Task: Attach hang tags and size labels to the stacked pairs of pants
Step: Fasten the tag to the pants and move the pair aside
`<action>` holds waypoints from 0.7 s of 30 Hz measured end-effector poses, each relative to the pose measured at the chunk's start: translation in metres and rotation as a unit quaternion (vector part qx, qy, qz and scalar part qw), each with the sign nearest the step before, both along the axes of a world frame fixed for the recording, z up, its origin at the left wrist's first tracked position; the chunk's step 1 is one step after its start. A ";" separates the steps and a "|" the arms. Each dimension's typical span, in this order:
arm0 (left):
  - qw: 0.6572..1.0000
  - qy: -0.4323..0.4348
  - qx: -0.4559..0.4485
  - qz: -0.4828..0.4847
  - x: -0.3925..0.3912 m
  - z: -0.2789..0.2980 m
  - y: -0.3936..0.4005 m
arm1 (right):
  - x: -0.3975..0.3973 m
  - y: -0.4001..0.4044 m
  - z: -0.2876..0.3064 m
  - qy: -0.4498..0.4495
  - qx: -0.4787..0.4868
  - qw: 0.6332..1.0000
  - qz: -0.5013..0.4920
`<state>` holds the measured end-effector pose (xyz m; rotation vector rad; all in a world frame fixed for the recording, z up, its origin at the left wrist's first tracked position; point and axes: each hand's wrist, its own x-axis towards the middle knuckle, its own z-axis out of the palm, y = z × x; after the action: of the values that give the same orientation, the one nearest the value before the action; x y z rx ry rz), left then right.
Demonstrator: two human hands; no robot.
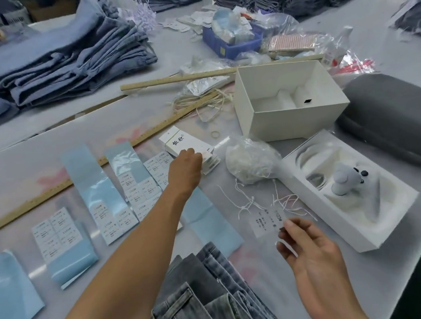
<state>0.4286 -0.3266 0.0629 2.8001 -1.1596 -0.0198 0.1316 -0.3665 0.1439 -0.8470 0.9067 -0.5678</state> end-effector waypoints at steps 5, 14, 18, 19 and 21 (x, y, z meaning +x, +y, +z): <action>1.000 -0.015 -0.017 -0.004 0.010 0.002 0.004 | 0.013 -0.002 0.007 -0.017 0.000 1.000 0.010; 0.951 0.154 -0.213 0.163 0.038 0.009 0.003 | 0.018 0.000 0.014 -0.017 0.008 1.000 0.011; 0.835 0.337 -0.357 0.247 0.046 0.015 0.001 | 0.017 0.003 0.014 -0.016 0.015 1.000 0.012; 0.815 0.360 -0.370 0.262 0.047 0.017 0.001 | 0.016 0.003 0.014 -0.012 0.016 1.000 0.013; 0.802 0.379 -0.367 0.281 0.049 0.017 -0.001 | 0.015 0.004 0.012 -0.005 0.019 1.000 0.014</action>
<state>0.4774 -0.3272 0.0797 1.9682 -0.0679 -0.4748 0.1470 -0.3628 0.1558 -0.8218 0.8930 -0.5285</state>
